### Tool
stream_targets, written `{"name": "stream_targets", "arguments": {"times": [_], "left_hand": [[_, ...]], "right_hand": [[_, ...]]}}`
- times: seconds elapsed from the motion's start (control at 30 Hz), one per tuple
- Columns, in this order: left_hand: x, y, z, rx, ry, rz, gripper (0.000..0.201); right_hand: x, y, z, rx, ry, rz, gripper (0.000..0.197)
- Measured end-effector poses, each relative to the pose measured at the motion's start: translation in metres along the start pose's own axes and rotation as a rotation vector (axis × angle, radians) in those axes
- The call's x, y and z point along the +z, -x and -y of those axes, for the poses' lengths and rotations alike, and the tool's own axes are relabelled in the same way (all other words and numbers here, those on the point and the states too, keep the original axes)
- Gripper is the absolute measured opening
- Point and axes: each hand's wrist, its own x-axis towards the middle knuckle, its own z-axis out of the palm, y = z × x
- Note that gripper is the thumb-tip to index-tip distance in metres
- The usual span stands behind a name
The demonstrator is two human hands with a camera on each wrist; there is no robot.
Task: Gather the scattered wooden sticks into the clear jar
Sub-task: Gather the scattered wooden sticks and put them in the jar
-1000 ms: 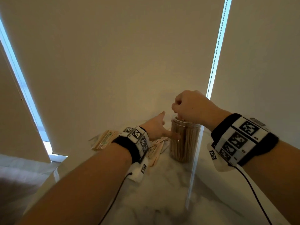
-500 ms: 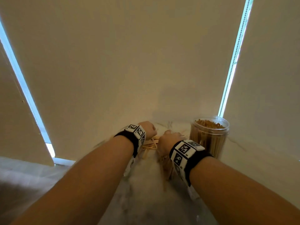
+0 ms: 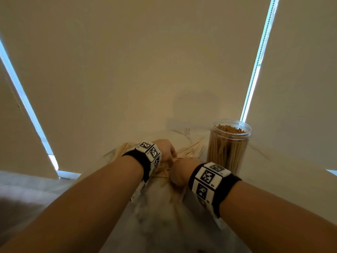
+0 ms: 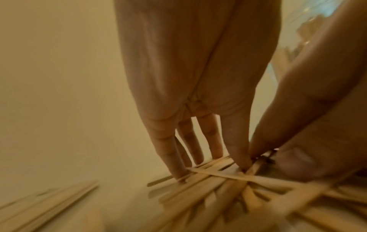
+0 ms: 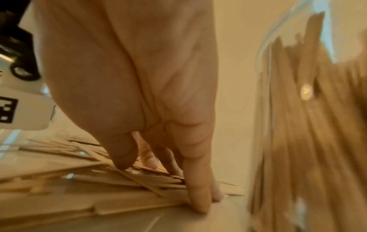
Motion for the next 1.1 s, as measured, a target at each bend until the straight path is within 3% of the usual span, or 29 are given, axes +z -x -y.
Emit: {"name": "stream_targets", "arguments": {"times": [0.23, 0.37, 0.43, 0.53, 0.6, 0.67, 0.73, 0.8, 0.93, 1.03, 1.1], "left_hand": [[0.024, 0.066, -0.014, 0.022, 0.014, 0.012, 0.042], [0.030, 0.100, -0.020, 0.093, 0.017, 0.034, 0.043], [0.029, 0.113, -0.021, 0.082, 0.015, 0.034, 0.059], [0.027, 0.123, -0.022, -0.036, -0.094, 0.077, 0.090], [0.031, 0.127, -0.025, -0.062, -0.143, 0.101, 0.083], [0.038, 0.131, -0.032, -0.064, -0.103, 0.074, 0.060], [0.044, 0.133, -0.038, -0.048, -0.068, 0.051, 0.046], [0.046, 0.136, -0.040, -0.027, 0.007, 0.047, 0.048], [0.032, 0.146, -0.036, -0.051, 0.074, 0.002, 0.070], [0.031, 0.156, -0.039, -0.137, 0.010, 0.138, 0.078], [0.040, 0.161, -0.048, -0.123, -0.116, 0.168, 0.066]], "right_hand": [[0.029, 0.060, 0.000, -0.071, 0.123, 0.045, 0.035], [0.040, 0.093, -0.011, -0.129, 0.050, -0.025, 0.031], [0.040, 0.099, -0.023, -0.105, -0.018, -0.059, 0.034], [0.043, 0.091, -0.033, -0.017, -0.063, -0.116, 0.050], [0.053, 0.086, -0.029, -0.001, -0.097, -0.079, 0.072], [0.062, 0.087, -0.023, -0.009, -0.134, -0.038, 0.092], [0.059, 0.097, -0.015, -0.010, -0.130, -0.024, 0.082], [0.055, 0.102, -0.014, -0.024, -0.108, -0.020, 0.064], [0.046, 0.113, -0.021, -0.010, -0.099, 0.005, 0.048], [0.043, 0.123, -0.024, 0.020, -0.051, 0.035, 0.037], [0.042, 0.128, -0.024, 0.020, -0.033, 0.062, 0.031]]}}
